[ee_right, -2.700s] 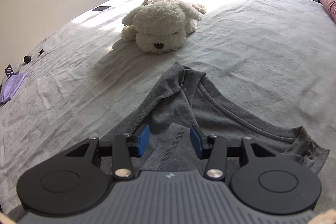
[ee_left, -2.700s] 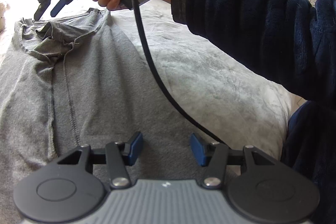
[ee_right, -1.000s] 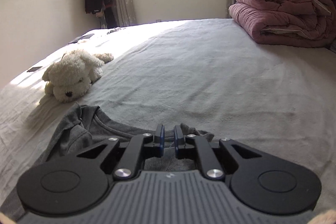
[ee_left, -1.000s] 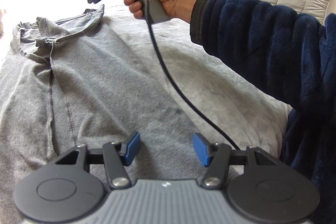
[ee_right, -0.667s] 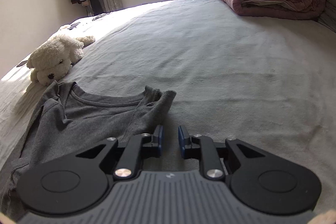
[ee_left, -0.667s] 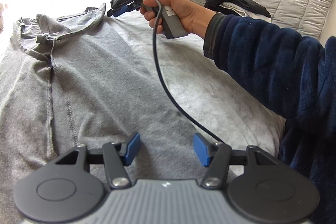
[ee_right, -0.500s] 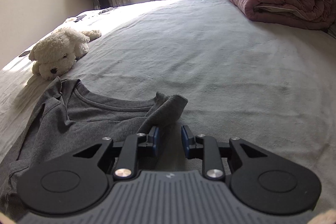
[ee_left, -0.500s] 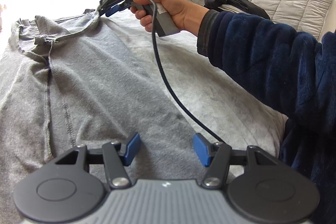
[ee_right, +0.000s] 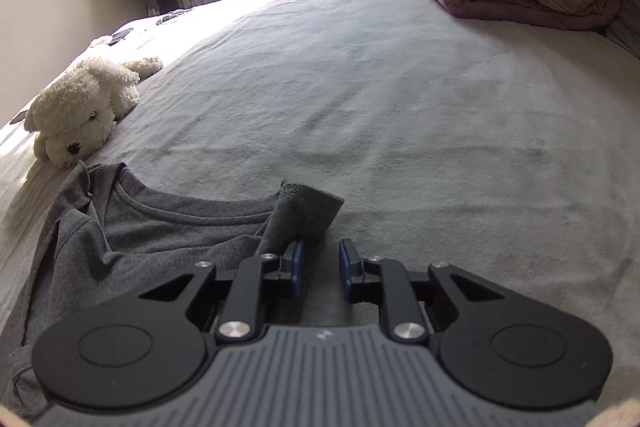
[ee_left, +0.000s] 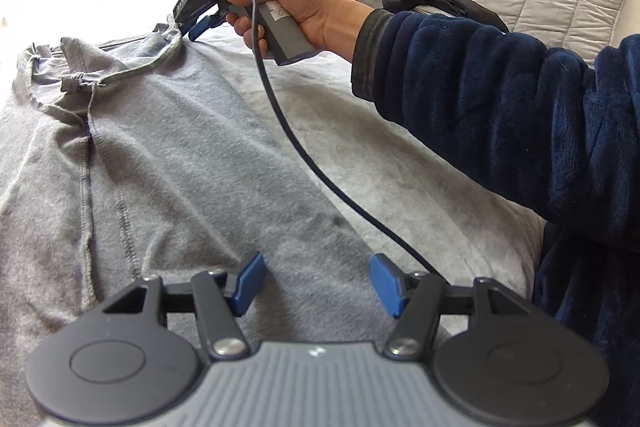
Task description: Fold clothes
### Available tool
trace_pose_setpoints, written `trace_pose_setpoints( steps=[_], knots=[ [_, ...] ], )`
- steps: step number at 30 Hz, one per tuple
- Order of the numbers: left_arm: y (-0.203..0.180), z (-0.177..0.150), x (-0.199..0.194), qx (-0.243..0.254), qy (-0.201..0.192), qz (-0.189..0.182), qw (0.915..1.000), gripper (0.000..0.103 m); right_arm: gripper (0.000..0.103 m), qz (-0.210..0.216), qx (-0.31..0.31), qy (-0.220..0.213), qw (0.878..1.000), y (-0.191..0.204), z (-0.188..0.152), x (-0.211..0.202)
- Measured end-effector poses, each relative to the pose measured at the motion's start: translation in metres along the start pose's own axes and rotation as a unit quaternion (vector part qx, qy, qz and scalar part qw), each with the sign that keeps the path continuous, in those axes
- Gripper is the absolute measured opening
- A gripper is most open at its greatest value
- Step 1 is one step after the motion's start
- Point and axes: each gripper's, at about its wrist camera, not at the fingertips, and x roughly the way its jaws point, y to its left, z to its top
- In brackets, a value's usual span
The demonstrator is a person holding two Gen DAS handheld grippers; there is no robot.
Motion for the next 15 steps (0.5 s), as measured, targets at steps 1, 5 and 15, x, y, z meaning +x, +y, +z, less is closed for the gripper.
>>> trace_pose_setpoints(
  steps=[1, 5, 15],
  knots=[
    [-0.001, 0.000, 0.000, 0.002, 0.000, 0.001, 1.0000, 0.061, 0.031, 0.002, 0.006, 0.001, 1.000, -0.002, 0.001, 0.001],
    [0.001, 0.000, -0.001, -0.005, 0.001, -0.002, 1.0000, 0.061, 0.031, 0.026, 0.033, -0.003, 0.999, -0.006, 0.004, 0.006],
    [0.074, 0.036, -0.066, -0.134, -0.124, -0.012, 0.9831, 0.057, 0.004, 0.039, 0.035, -0.025, 0.998, -0.015, 0.003, 0.000]
  ],
)
